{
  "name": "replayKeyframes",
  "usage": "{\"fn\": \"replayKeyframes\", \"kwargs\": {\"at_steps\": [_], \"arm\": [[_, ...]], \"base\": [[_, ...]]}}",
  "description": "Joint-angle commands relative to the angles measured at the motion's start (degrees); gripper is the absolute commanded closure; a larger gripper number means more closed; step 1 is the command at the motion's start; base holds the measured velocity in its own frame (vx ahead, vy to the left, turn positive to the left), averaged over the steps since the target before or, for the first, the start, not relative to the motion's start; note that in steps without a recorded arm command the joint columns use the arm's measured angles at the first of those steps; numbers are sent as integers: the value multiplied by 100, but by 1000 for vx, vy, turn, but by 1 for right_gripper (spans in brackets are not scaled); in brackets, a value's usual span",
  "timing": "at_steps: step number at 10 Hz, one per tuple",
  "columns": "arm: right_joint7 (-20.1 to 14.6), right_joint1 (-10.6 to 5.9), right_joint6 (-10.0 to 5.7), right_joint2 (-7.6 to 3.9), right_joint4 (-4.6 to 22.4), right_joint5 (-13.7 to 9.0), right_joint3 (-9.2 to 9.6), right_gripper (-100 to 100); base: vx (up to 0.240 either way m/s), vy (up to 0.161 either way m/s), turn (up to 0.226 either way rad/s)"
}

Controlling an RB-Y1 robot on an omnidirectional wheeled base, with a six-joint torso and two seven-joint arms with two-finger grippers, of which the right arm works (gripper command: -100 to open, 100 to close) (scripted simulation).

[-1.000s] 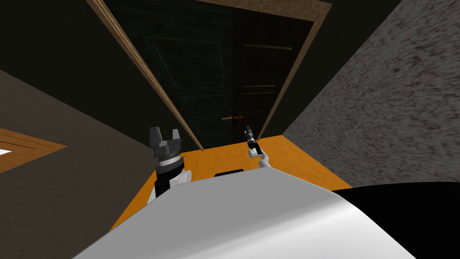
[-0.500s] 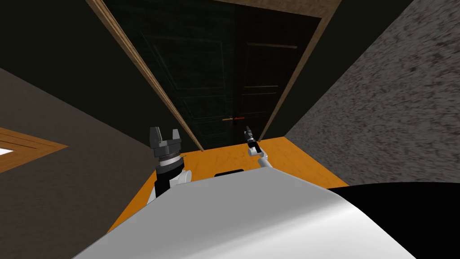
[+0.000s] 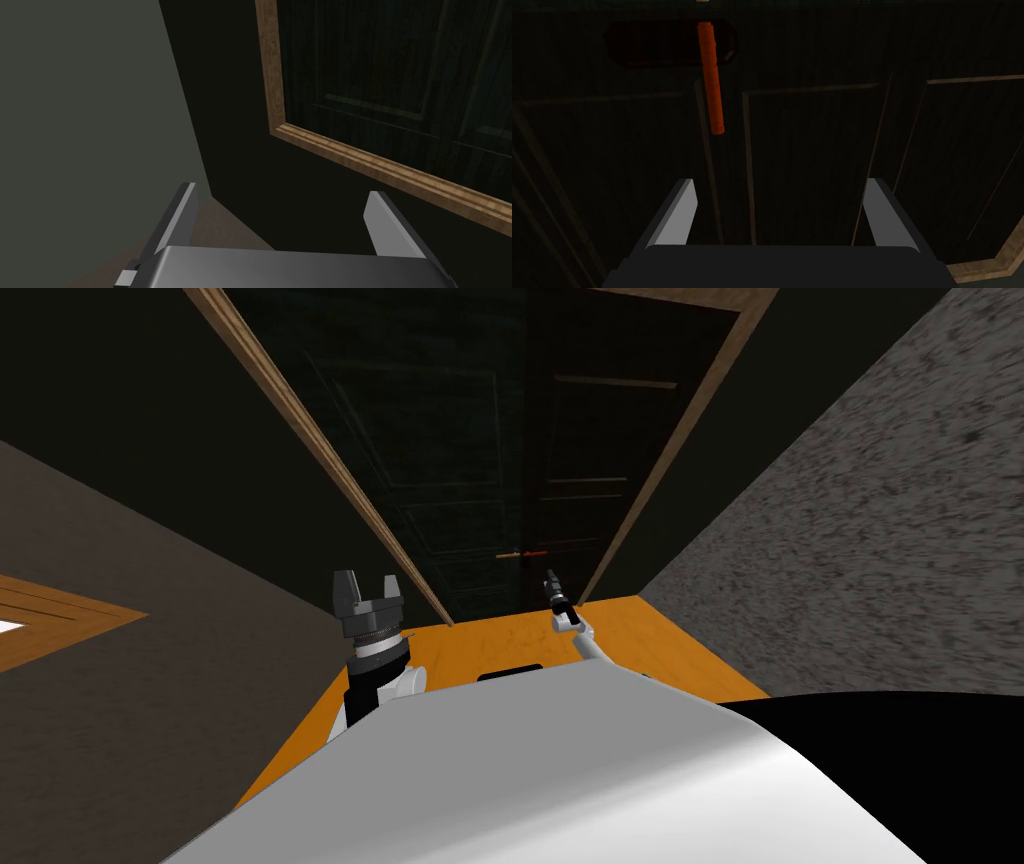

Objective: Pull the door open

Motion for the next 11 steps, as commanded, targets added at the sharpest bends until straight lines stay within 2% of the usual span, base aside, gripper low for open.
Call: {"fn": "replayKeyframes", "kwargs": {"at_steps": [1, 3, 4, 10, 11], "arm": [[-5, -147, 16, -22, 238, -45, -7, -100], [-22, -316, 29, -63, 522, -101, -14, -100], [-22, -316, 29, -63, 522, -101, -14, -100], [-68, -768, 62, -169, 1280, -250, -32, -100], [-80, -883, 70, -195, 1474, -288, -36, -100]], "base": [[99, -31, 40], [94, -29, 47], [57, -28, 10], [76, -31, 37], [121, -35, 55]]}}
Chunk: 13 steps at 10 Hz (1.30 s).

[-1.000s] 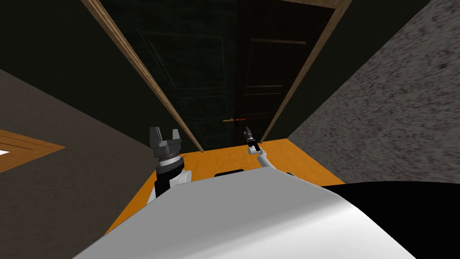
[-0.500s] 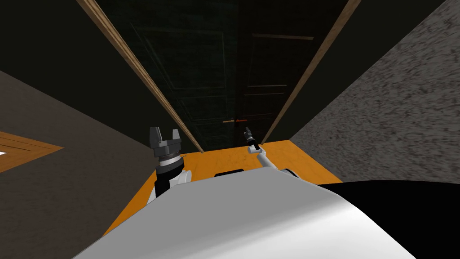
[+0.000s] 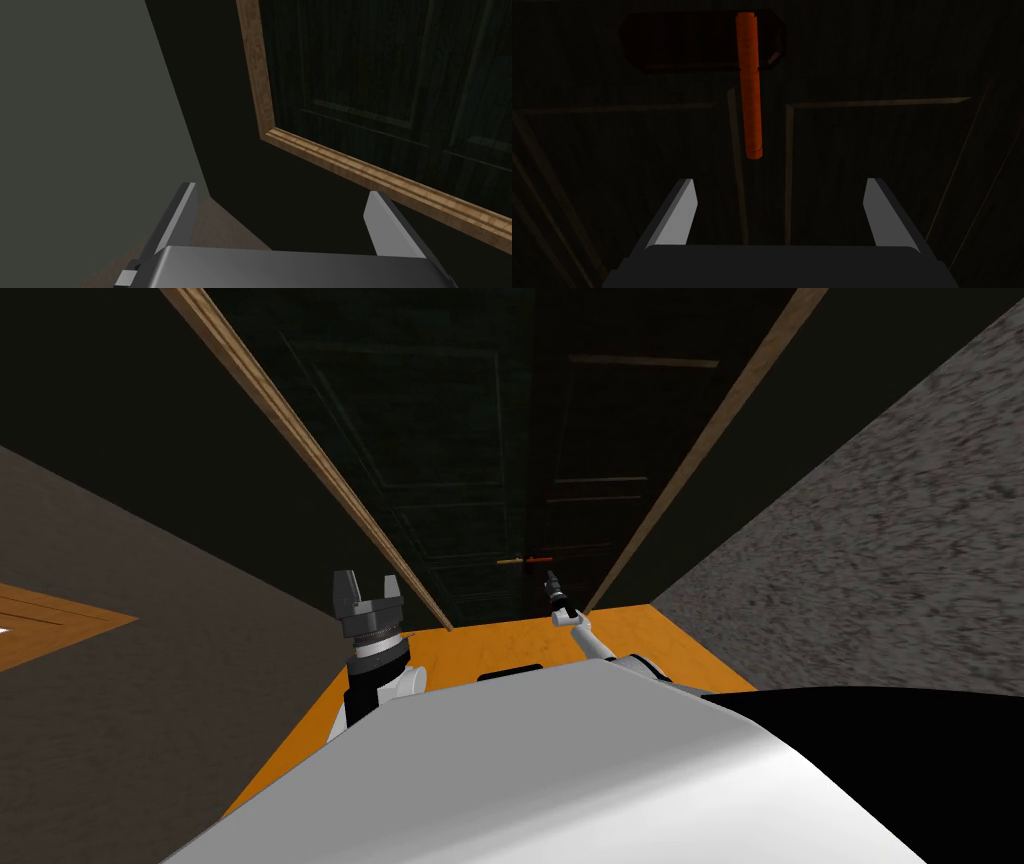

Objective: Pull the door open

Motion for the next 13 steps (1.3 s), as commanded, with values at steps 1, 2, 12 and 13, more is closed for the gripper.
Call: {"fn": "replayKeyframes", "kwargs": {"at_steps": [1, 2, 12, 13], "arm": [[-13, -144, 3, -27, 240, -41, -3, -100], [-19, -202, 7, -40, 337, -60, -6, -100], [-270, -279, -73, -502, 971, -239, -171, -100], [-270, -279, -73, -502, 919, -239, -171, -100]], "base": [[142, -45, 32], [106, -37, 28], [64, -4, 42], [26, 10, -10]]}}
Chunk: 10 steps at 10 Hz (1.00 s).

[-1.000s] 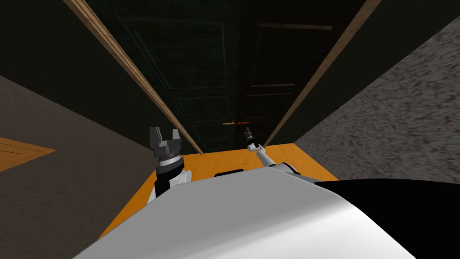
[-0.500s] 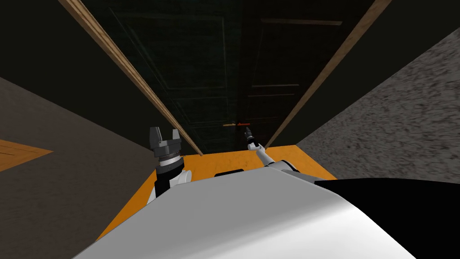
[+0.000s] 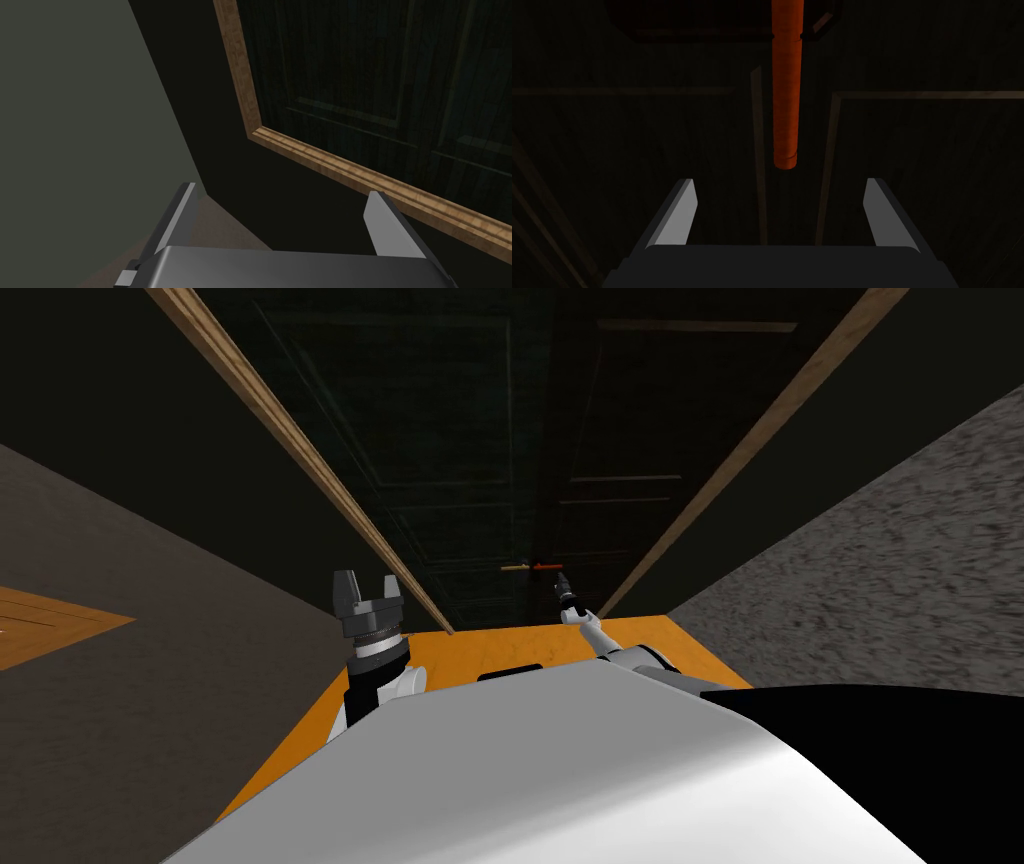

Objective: Pull the door open

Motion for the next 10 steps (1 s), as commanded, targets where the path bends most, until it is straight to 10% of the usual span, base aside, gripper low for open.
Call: {"fn": "replayKeyframes", "kwargs": {"at_steps": [1, 6, 9, 10], "arm": [[-96, 136, -11, -204, -16, -52, -89, -100], [-471, 321, -186, -728, 185, -173, -218, -100], [-553, 304, -258, -770, 237, -178, -183, -100], [-553, 304, -258, -770, 237, -178, -183, 100]], "base": [[56, 19, 89], [121, -3, 127], [161, 7, 143], [-8, -6, -28]]}}
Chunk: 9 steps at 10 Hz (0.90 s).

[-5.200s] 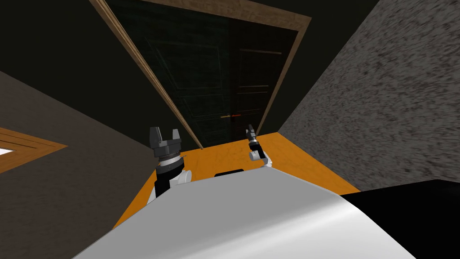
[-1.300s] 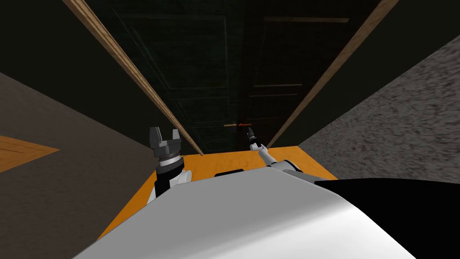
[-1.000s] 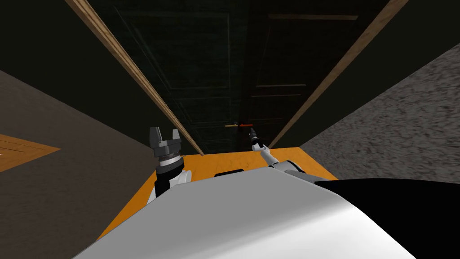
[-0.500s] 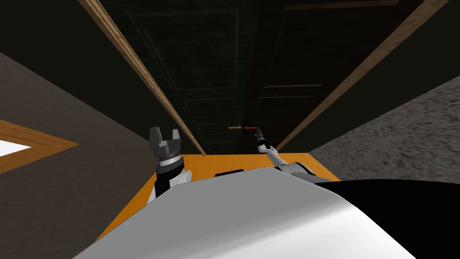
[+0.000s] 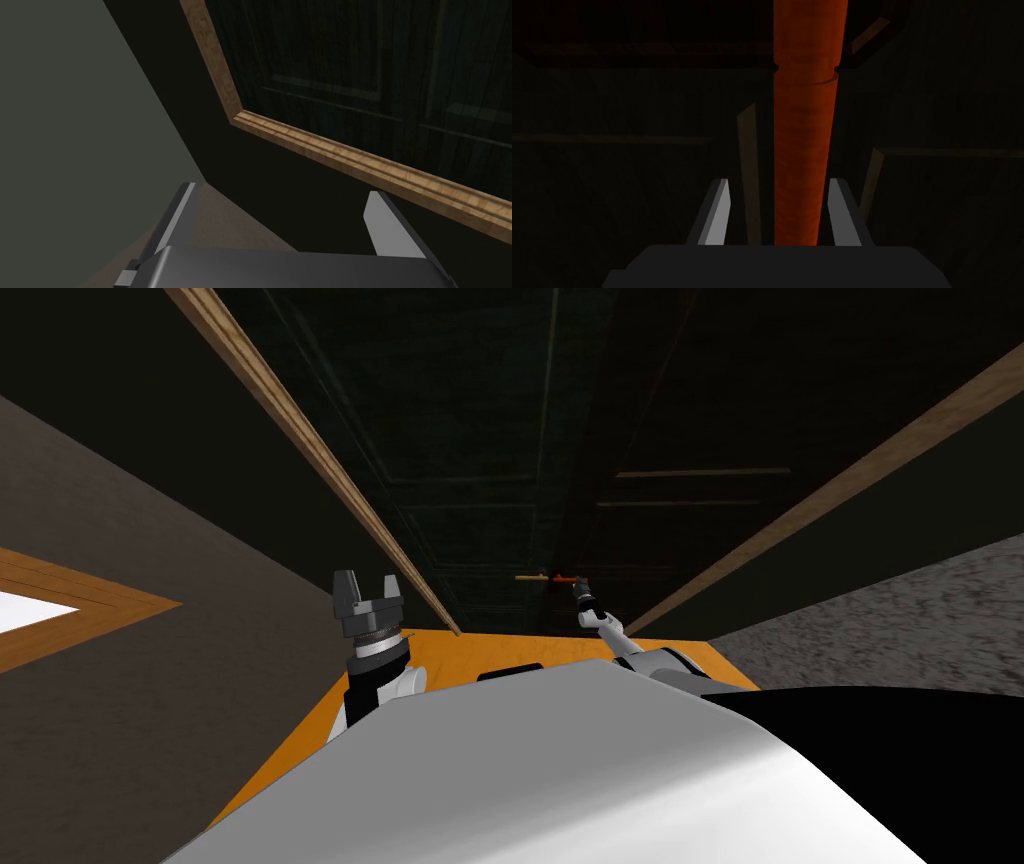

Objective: Pull the door open

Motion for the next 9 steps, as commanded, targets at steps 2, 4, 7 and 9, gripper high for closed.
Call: {"fn": "replayKeyframes", "kwargs": {"at_steps": [2, 4, 7, 9], "arm": [[4, 5, 2, -1, 1, 0, -1, 100], [4, 5, 2, -1, 1, 0, -1, 100], [-100, 72, -15, -92, -66, -9, 109, 100], [-187, 111, -29, -147, -138, -8, 226, 100]], "base": [[-24, -7, 5], [-16, 1, 0], [-91, -18, 53], [-187, -58, 95]]}}
